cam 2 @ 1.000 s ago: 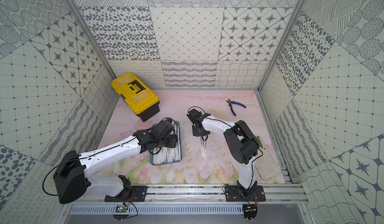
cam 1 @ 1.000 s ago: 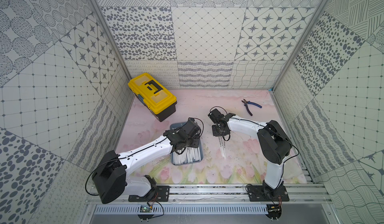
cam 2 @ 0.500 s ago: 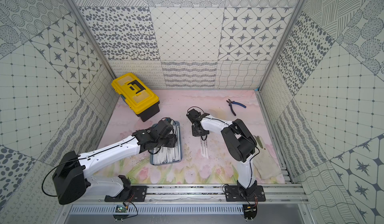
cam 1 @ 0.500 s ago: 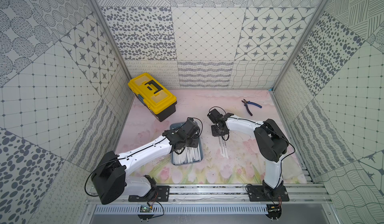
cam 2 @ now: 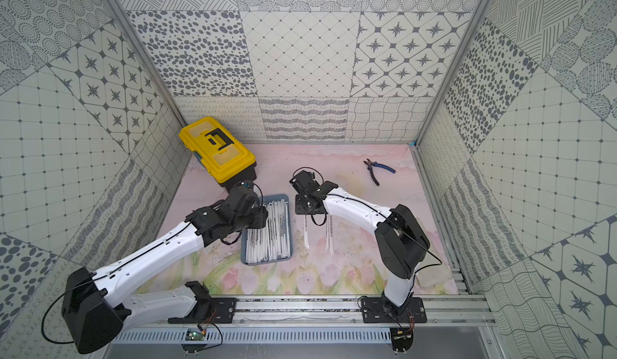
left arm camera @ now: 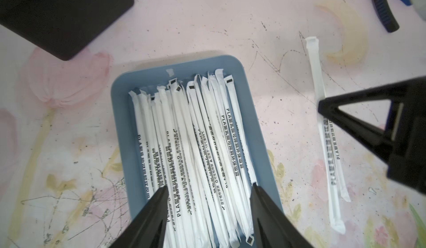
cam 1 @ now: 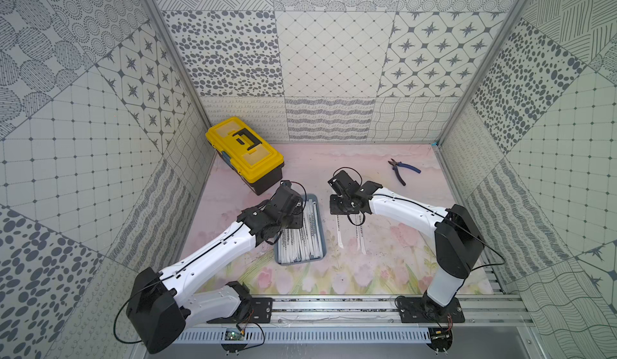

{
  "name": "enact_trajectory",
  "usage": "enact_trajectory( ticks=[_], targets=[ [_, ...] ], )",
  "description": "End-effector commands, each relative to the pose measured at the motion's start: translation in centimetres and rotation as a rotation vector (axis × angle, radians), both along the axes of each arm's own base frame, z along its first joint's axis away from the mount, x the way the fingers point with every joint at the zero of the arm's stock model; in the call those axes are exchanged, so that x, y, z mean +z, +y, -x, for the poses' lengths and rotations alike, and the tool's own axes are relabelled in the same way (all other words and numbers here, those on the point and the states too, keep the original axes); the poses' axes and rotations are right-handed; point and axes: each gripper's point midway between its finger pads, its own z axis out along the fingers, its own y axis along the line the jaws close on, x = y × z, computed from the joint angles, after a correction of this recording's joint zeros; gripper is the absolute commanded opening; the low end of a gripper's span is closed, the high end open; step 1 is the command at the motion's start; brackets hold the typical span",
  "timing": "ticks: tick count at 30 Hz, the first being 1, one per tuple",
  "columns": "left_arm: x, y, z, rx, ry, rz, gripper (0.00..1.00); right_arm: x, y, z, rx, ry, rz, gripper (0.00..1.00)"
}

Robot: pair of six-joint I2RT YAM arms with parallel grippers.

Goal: Put the straws into the storage box
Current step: Pick up the straw from the center of the board, then place the straw in the storage box, then pick up the straw from the center of the board.

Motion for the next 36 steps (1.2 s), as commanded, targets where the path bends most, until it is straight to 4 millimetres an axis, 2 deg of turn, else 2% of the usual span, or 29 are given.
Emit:
enact_trajectory(
  ticks=[1,5,8,12,17,19,21,24,27,29,32,34,36],
  targets=[
    [-0.1,3.4,1.1,0.044,0.019,-0.073,0.61,1.3,5.0,1.3,0.044,-0.009,-0.085,0.07],
    [-1.0,3.2,1.4,0.050,0.052,-0.042,0.61,-0.5,7.2,0.7,0.060,-0.017,-0.049,0.07],
    [-1.3,2.7,1.5,0.047,0.058,-0.007,0.61,-2.4,7.4,-0.3,0.041,-0.016,-0.001,0.07],
    [-1.4,2.4,1.4,0.041,0.055,0.007,0.61,-4.5,8.0,-0.5,0.044,0.019,0.010,0.08],
    [-1.6,2.2,1.3,0.032,0.057,0.002,0.61,-6.6,7.2,-0.5,0.025,0.046,0.045,0.09],
    [-1.7,2.2,1.2,0.030,0.060,0.001,0.61,-7.0,7.0,-0.4,0.027,0.059,0.052,0.12],
    [-1.6,2.2,1.1,0.029,0.061,-0.003,0.61,-6.5,6.8,-0.2,0.026,0.064,0.046,0.18],
    [-1.2,2.3,1.1,0.029,0.051,-0.010,0.61,-3.6,6.3,0.2,0.030,0.046,0.017,0.24],
    [-0.3,2.6,1.0,0.030,0.035,-0.021,0.61,-0.3,3.7,0.5,-0.005,0.025,-0.027,0.24],
    [0.7,2.4,0.8,0.027,0.015,-0.017,0.61,0.7,1.4,0.5,-0.053,0.028,-0.076,0.23],
    [2.4,0.9,0.1,0.002,-0.005,0.030,0.60,0.1,-3.6,0.0,-0.122,0.031,-0.037,0.21],
    [2.9,-1.3,-0.1,-0.047,-0.018,0.040,0.59,-0.9,-7.1,-0.3,-0.135,0.023,0.084,0.21],
    [2.3,-4.1,0.1,-0.109,-0.016,0.028,0.60,-1.7,-9.5,-0.5,-0.136,0.009,0.203,0.22]
  ],
)
